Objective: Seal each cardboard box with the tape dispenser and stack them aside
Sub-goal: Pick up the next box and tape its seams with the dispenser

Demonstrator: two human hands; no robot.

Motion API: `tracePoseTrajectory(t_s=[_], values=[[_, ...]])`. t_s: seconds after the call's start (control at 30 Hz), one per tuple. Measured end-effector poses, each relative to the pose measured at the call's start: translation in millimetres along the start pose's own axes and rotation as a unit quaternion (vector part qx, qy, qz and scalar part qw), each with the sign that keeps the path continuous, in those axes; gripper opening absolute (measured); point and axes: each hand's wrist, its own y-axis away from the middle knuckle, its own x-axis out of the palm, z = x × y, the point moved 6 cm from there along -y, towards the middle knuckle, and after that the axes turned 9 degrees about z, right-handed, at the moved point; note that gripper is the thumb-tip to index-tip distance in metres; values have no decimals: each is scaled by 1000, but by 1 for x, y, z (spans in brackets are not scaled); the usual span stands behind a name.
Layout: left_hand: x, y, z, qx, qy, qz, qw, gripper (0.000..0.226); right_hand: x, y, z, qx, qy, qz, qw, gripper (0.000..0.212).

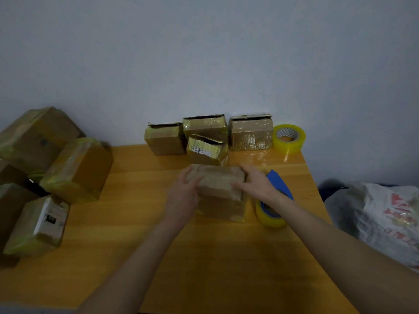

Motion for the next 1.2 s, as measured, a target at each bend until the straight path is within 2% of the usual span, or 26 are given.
tracePoseTrajectory(t_s=[0.07, 0.13, 0.27, 0.33, 0.37, 0.43, 0.47, 0.53, 0.6, 0.67, 0.7, 0.77, 0.87, 0.97, 1.1, 1.2], values=[[11, 13, 2, -122, 144, -10, 982, 67, 4, 3, 1, 29, 78, -8, 997, 70], [25, 20, 1, -167, 212, 21, 963, 79, 5, 13, 1, 64, 149, -23, 986, 68], [18, 9, -8, -99, 272, 16, 957, 77, 21, 28, 6, 92, 190, -14, 977, 65], [17, 2, -19, -29, 277, 70, 958, 74, 31, 35, 9, 103, 185, -44, 976, 61], [22, 2, -24, 5, 247, 120, 962, 78, 34, 38, 10, 108, 175, -59, 977, 59], [40, 9, -30, 66, 81, 219, 970, 95, 34, 41, 8, 99, 140, -58, 983, 53], [48, 13, -28, 85, -2, 239, 967, 98, 31, 40, 4, 88, 122, -52, 987, 50], [54, 13, -23, 93, -70, 229, 967, 92, 14, 41, -9, 91, 107, -62, 988, 44], [52, 9, -23, 106, -76, 211, 969, 85, -10, 44, -32, 145, 123, -92, 977, 47], [49, 3, -24, 119, -95, 200, 968, 81, -27, 48, -62, 238, 165, -94, 953, 60], [48, 0, -22, 120, -108, 197, 967, 79, -32, 50, -76, 283, 177, -74, 940, 63], [48, -4, -19, 119, -141, 192, 964, 79, -32, 50, -101, 331, 158, -15, 930, 52], [49, -7, -16, 110, -151, 192, 963, 77, -23, 44, -125, 345, 77, 31, 935, 38], [46, -10, -9, 97, -146, 197, 965, 76, -23, 38, -131, 343, 41, 18, 938, 30], [40, -12, -3, 97, -188, 193, 958, 76, -26, 36, -117, 318, -83, 4, 944, 32], [34, -10, -5, 81, -167, 205, 961, 78, -37, 40, -94, 291, -180, -5, 940, 17]])
